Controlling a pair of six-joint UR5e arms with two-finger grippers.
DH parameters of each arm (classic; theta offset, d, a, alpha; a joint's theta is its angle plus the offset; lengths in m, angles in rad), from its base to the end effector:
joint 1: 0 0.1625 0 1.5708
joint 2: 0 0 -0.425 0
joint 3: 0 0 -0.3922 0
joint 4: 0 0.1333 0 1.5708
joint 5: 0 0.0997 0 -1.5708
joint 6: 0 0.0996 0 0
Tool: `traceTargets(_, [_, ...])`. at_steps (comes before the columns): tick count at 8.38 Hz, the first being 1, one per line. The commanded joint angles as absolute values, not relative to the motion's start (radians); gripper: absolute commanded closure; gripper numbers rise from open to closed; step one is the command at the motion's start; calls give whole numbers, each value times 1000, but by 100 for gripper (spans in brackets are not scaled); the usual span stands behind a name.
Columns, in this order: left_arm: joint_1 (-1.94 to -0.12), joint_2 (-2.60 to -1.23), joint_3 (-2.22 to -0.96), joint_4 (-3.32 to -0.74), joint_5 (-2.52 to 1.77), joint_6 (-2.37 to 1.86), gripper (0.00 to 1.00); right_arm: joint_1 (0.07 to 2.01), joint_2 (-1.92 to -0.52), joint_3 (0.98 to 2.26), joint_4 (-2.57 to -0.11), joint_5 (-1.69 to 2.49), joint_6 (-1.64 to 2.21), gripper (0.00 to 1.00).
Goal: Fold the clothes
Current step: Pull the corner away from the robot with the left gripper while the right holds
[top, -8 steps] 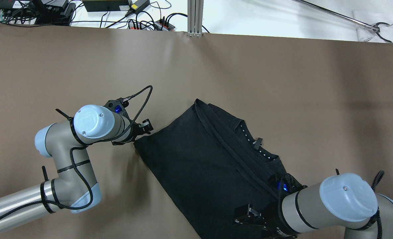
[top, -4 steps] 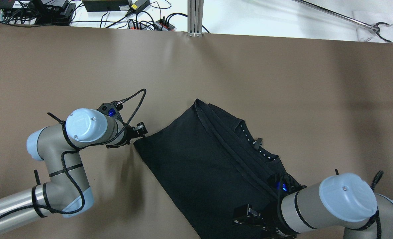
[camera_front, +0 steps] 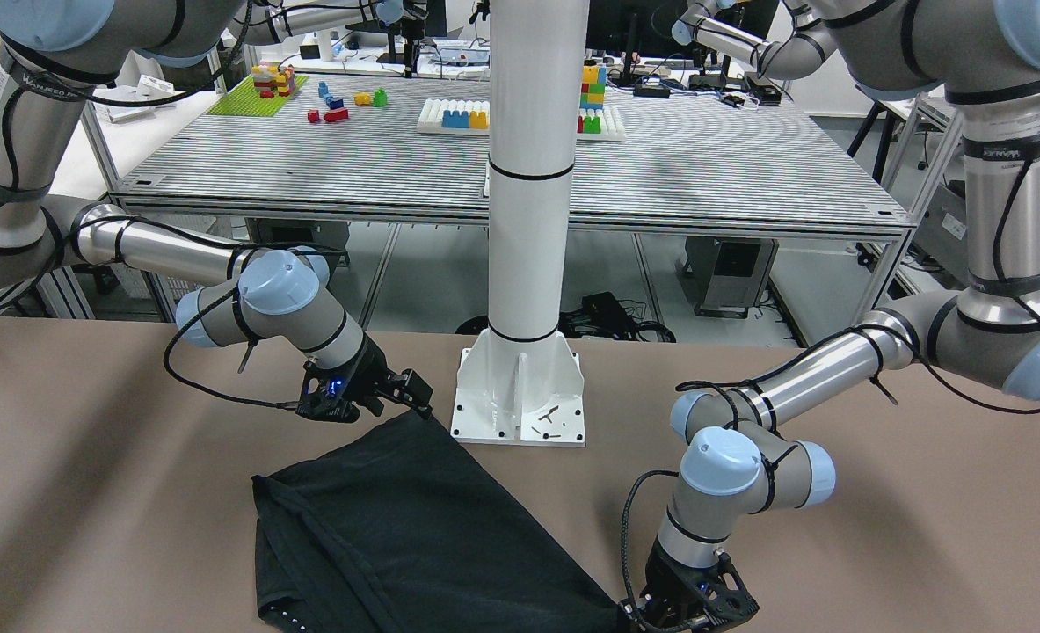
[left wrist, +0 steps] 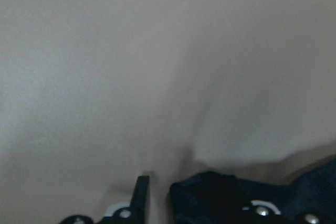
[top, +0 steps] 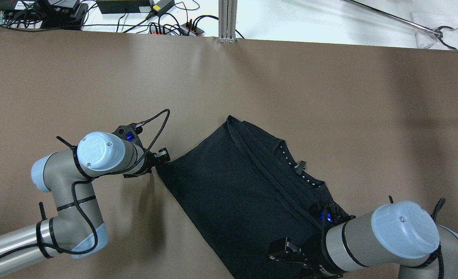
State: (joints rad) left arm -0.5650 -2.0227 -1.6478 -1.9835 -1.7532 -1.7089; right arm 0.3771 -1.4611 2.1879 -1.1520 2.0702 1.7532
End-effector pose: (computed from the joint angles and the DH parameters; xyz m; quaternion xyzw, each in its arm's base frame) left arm 0.4975 -0.4518 0.3240 0.0164 0.4587 -0.2668 0.8474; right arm -0.3965 -0.2491 0.2696 -0.1556 -0.5429 0.0961 0.8196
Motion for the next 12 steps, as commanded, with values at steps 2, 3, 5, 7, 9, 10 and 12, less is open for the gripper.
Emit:
traceTargets(2, [-566, -2032, -1646, -1974, -1773, -1717, 100, 377, -1460, 2191, -1152, 2069, 1753, 5])
traceTargets(3, [-574, -2031, -1646, -1974, -1776, -1715, 100, 377, -1460, 2192, -1152, 2069, 1752, 5])
traceTargets(5, [-625, -2031, -1646, -1962, -1798, -1686, 100, 379, -1460, 2194, -1152, 2069, 1753, 5])
traceTargets(7, [-723, -2034, -1582, -1962, -1801, -1484, 100, 385, -1460, 2194, -1152, 2069, 1753, 5])
traceTargets(9, [-829, -2142, -1405, -1968, -1838, -1347, 100, 406, -1460, 2192, -1154, 2068, 1752, 5])
traceTargets(10, [-854, -2292, -1250, -1971, -1835, -1342, 100, 416, -1460, 2192, -1154, 2068, 1752, 5])
traceTargets(12, [-857, -2625, -874, -2021, -1787, -1335, 100, 420, -1460, 2191, -1154, 2033, 1750, 5])
